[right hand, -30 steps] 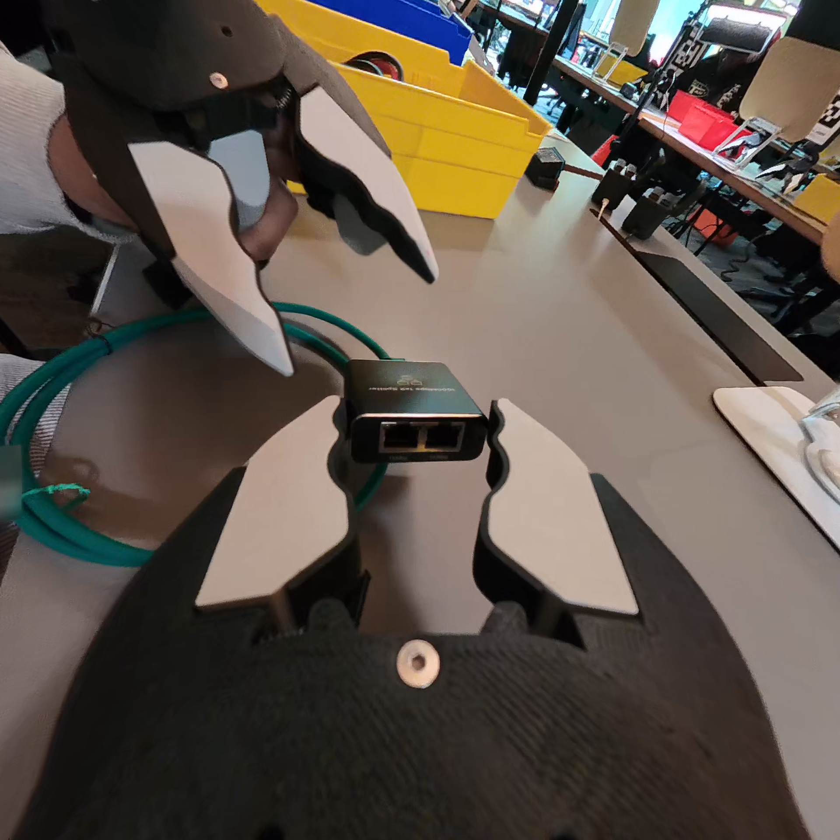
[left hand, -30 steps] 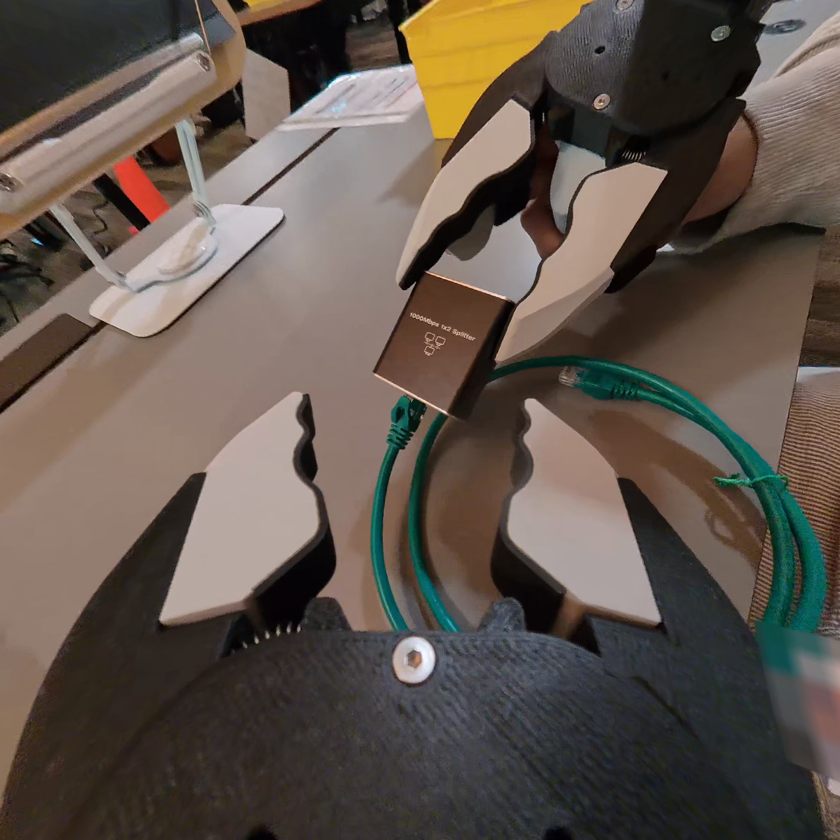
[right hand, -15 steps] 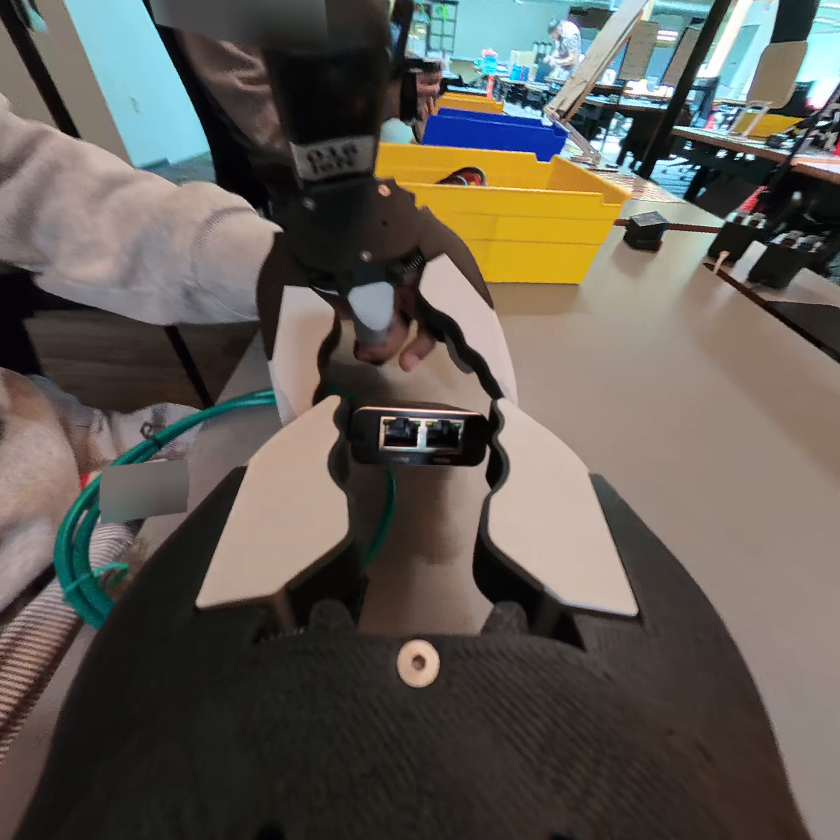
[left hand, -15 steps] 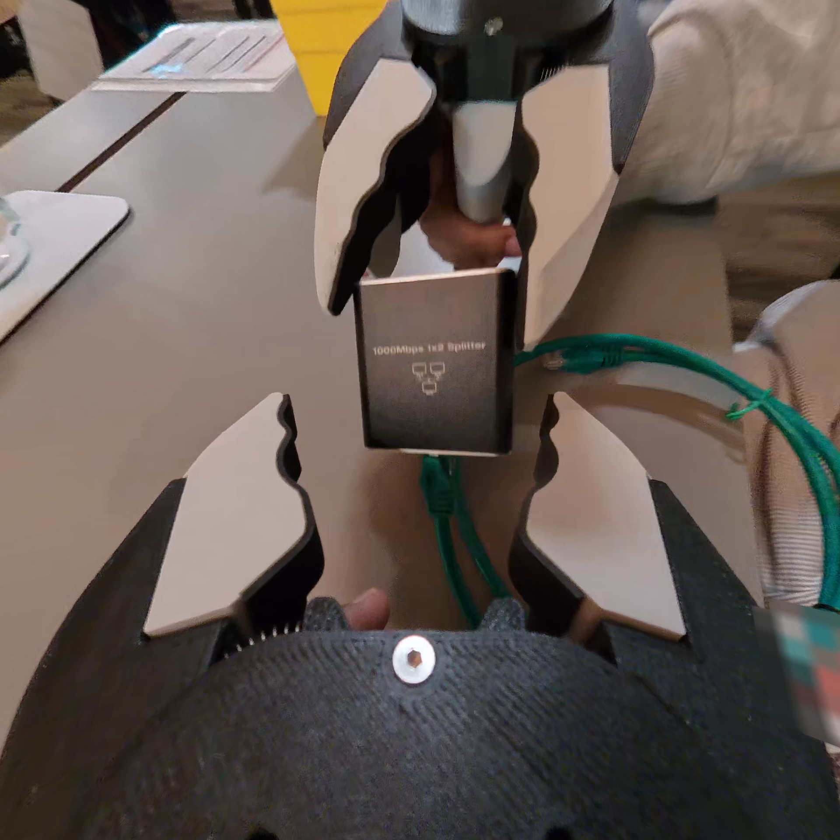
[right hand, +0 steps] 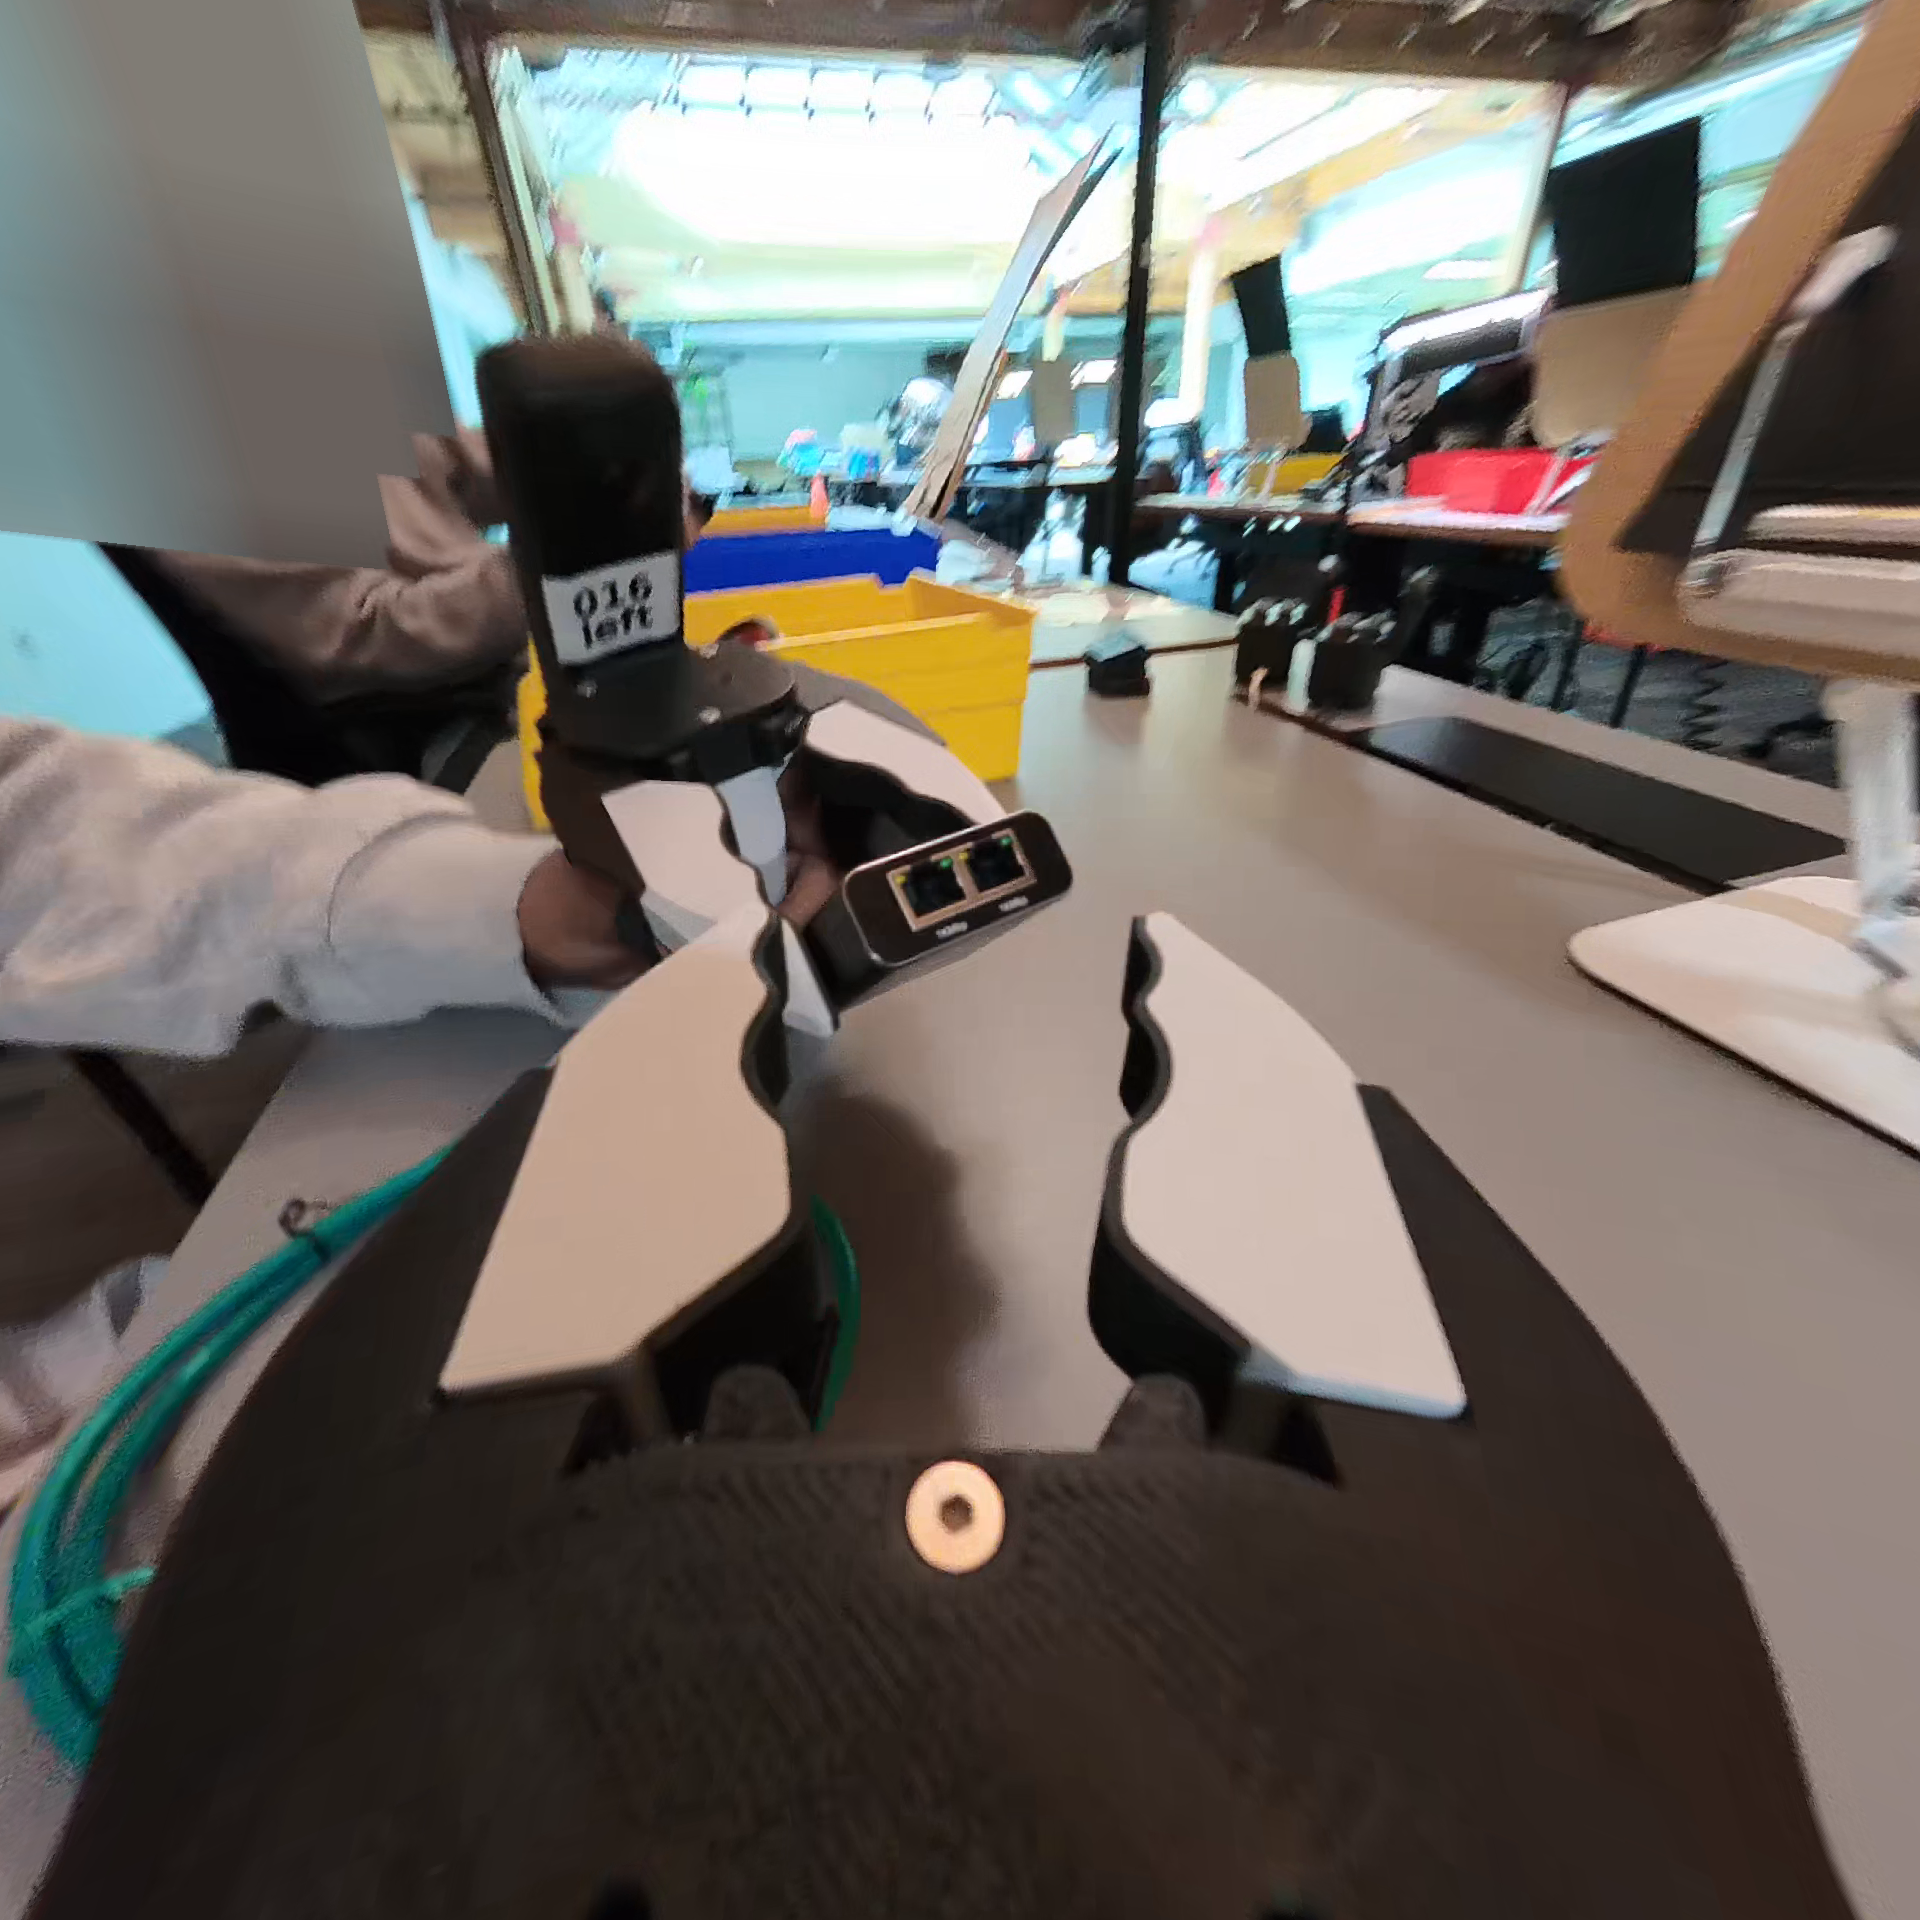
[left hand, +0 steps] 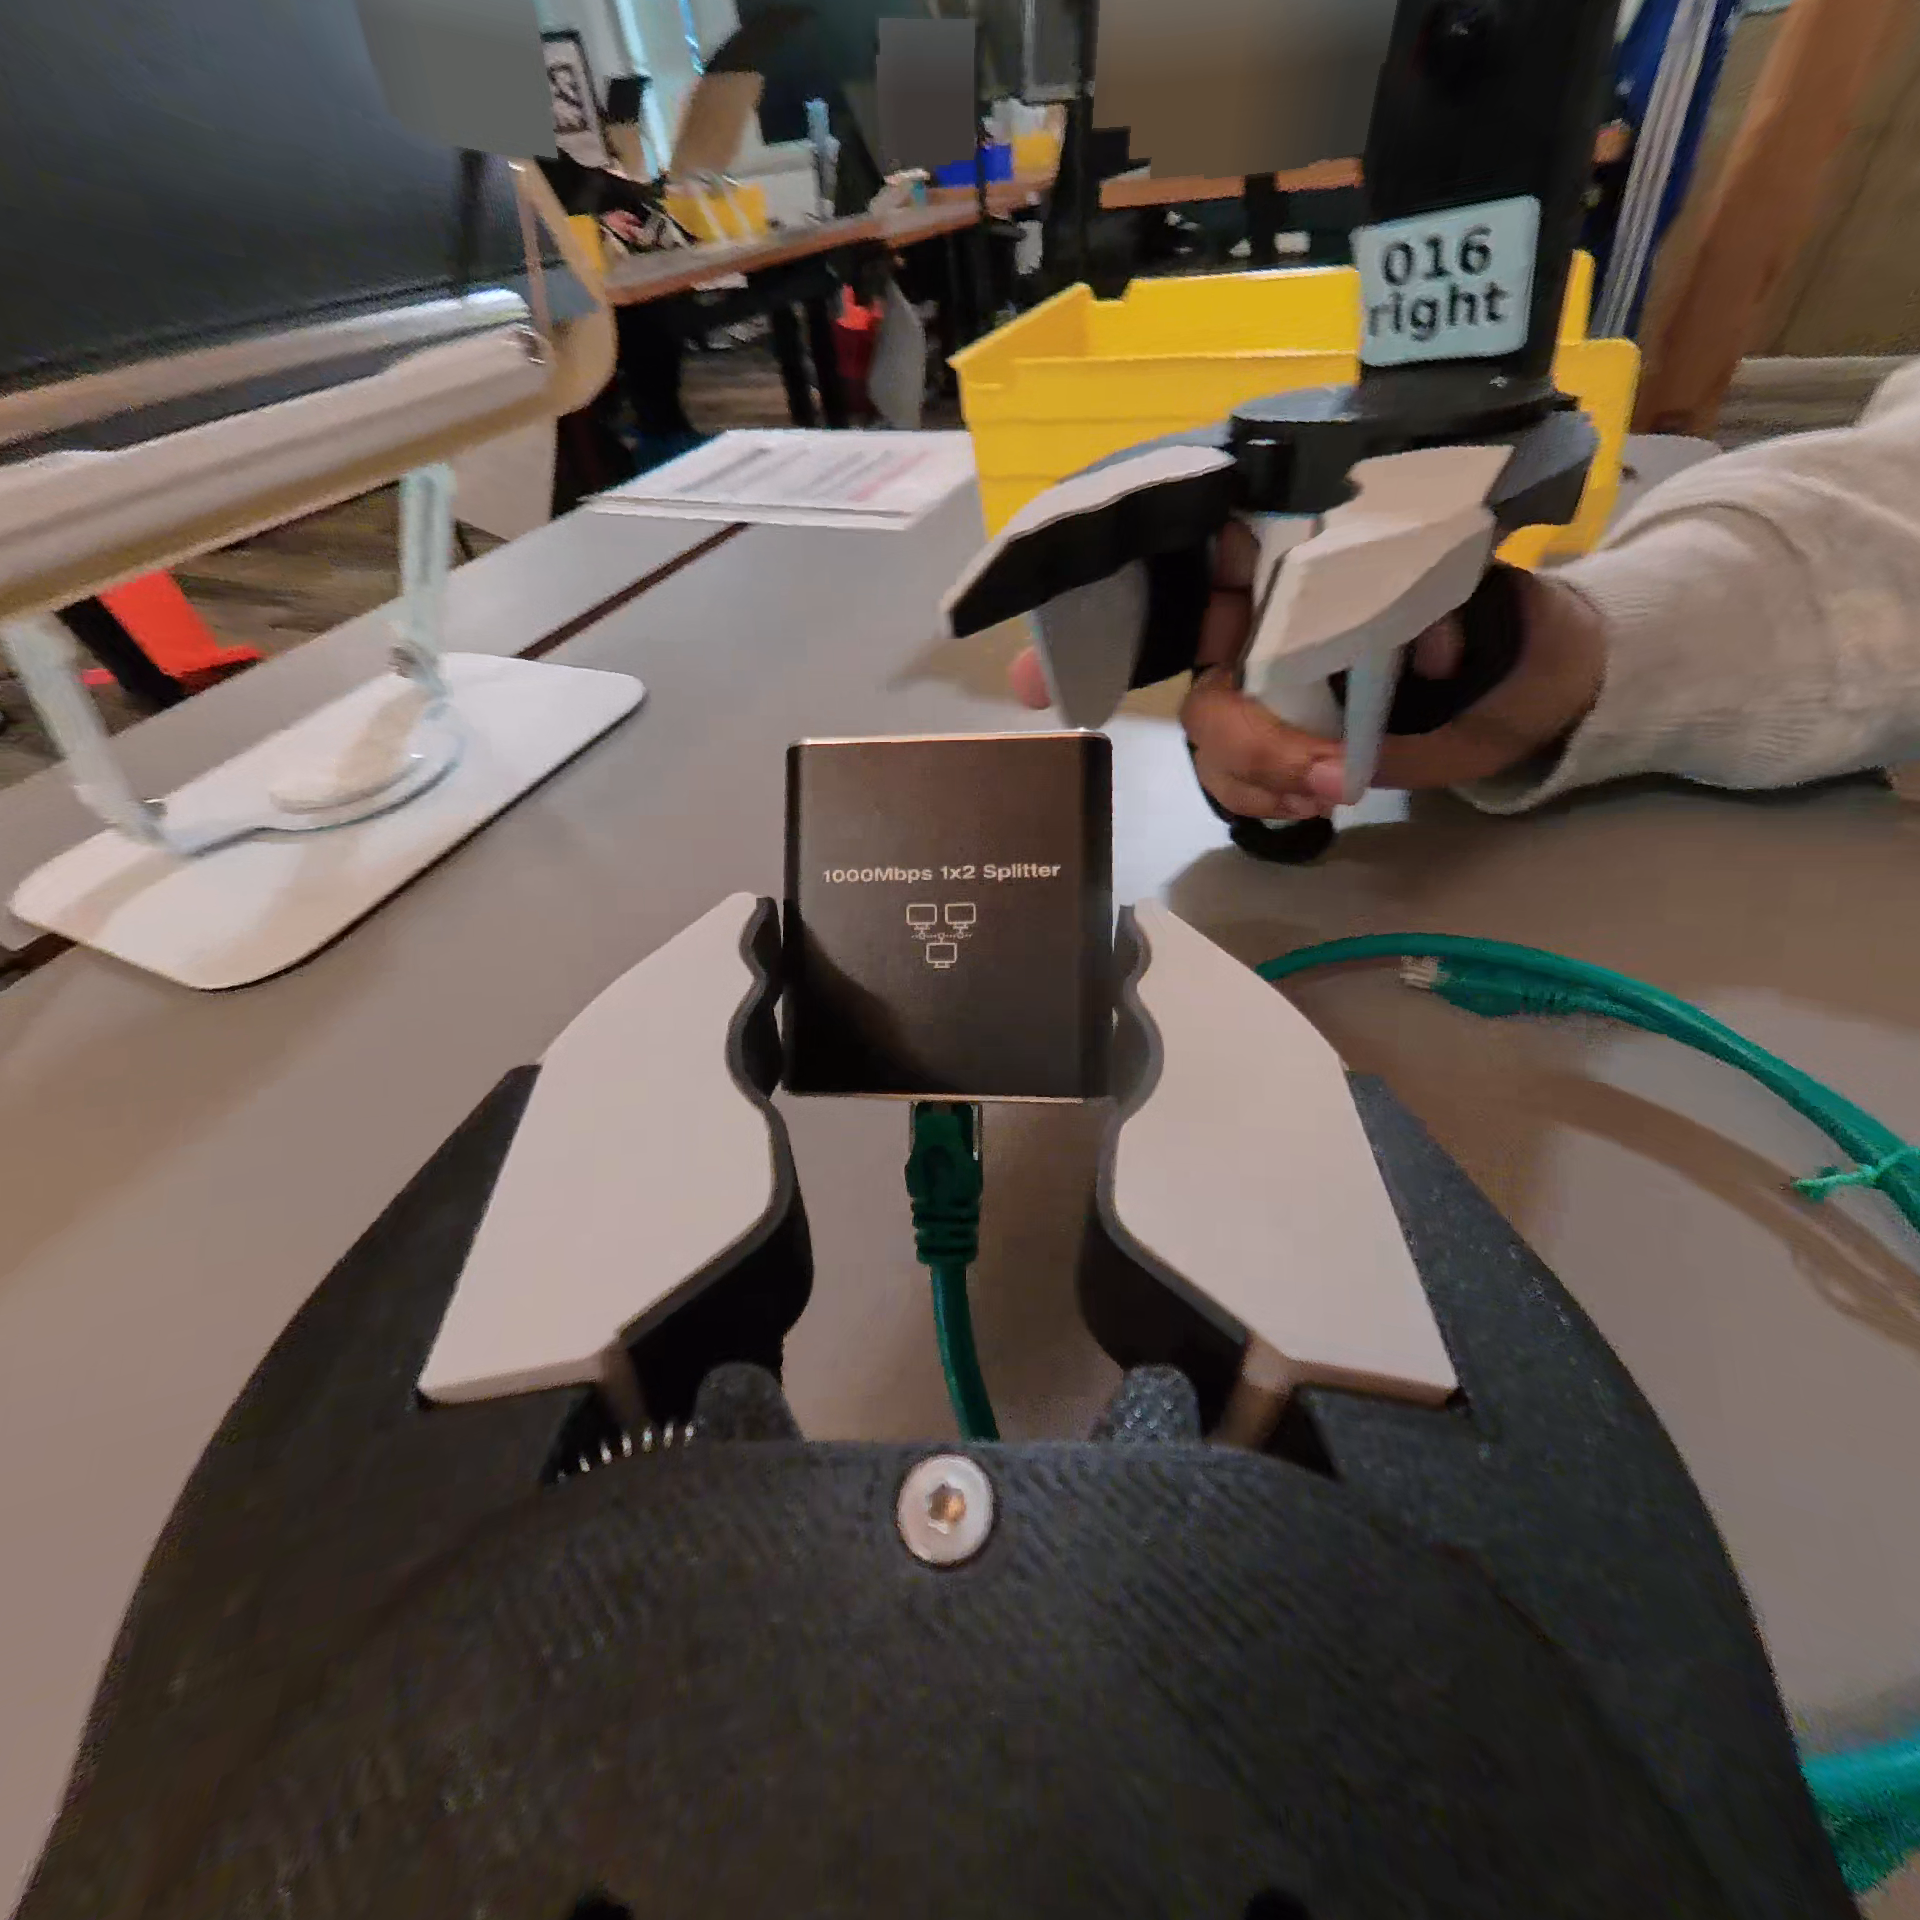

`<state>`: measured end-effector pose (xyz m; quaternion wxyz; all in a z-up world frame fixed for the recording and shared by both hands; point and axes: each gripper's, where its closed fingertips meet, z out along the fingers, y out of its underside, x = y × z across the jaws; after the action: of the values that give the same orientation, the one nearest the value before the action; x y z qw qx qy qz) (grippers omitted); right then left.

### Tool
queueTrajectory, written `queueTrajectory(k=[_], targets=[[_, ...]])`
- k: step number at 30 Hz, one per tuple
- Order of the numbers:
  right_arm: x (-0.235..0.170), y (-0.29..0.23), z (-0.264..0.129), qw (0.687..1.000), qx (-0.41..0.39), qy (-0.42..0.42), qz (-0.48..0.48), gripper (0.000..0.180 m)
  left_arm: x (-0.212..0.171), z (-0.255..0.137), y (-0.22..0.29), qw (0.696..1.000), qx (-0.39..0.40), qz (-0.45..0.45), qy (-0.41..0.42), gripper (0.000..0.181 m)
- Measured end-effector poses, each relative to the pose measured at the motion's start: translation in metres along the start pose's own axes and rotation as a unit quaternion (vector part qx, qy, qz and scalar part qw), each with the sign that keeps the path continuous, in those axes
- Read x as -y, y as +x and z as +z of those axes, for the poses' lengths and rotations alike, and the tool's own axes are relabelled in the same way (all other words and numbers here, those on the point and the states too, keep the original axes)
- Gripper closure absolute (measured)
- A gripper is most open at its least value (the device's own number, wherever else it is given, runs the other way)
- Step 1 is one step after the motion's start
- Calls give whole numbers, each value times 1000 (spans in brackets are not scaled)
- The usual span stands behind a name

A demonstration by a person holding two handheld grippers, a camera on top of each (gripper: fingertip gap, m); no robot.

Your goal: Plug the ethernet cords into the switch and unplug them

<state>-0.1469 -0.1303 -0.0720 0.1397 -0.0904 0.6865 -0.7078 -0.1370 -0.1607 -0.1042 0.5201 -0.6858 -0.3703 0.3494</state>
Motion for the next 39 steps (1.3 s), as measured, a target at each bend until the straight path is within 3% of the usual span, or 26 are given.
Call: queueTrajectory(k=[9, 14, 17, 18, 21, 25, 28, 34, 37, 39], targets=[[14, 39, -33, 986, -66, 82, 130, 117, 4, -4, -3, 1000, 1, 3, 20, 120], [59, 22, -31, 992, -94, 74, 46, 128, 3, -3, 9, 999, -1, 44, 15, 119], [116, 0, -11, 989, -110, 92, -20, 160, 1, -2, 10, 999, 3, 53, 7, 119], [139, -10, -1, 987, -109, 111, -42, 169, 1, -3, 10, 998, 4, 55, 6, 119], [192, -57, 47, 986, -40, 133, -91, 170, 1, -3, 9, 998, 7, 57, 6, 119], [203, -119, 135, 989, 70, 27, -124, 172, 1, -4, 9, 999, 5, 48, 10, 119], [206, -145, 193, 983, 114, -5, -144, 180, 2, -5, 9, 999, 5, 51, 10, 119], [144, -154, 312, 950, 165, -222, -144, 173, -1, -4, 4, 999, 9, 35, -1, 120], [97, -151, 358, 917, 170, -315, -176, 170, -2, -5, 3, 1000, 9, 29, -4, 120], [60, -147, 378, 879, 181, -390, -207, 165, -4, -4, 2, 1000, 6, 25, -12, 120]])
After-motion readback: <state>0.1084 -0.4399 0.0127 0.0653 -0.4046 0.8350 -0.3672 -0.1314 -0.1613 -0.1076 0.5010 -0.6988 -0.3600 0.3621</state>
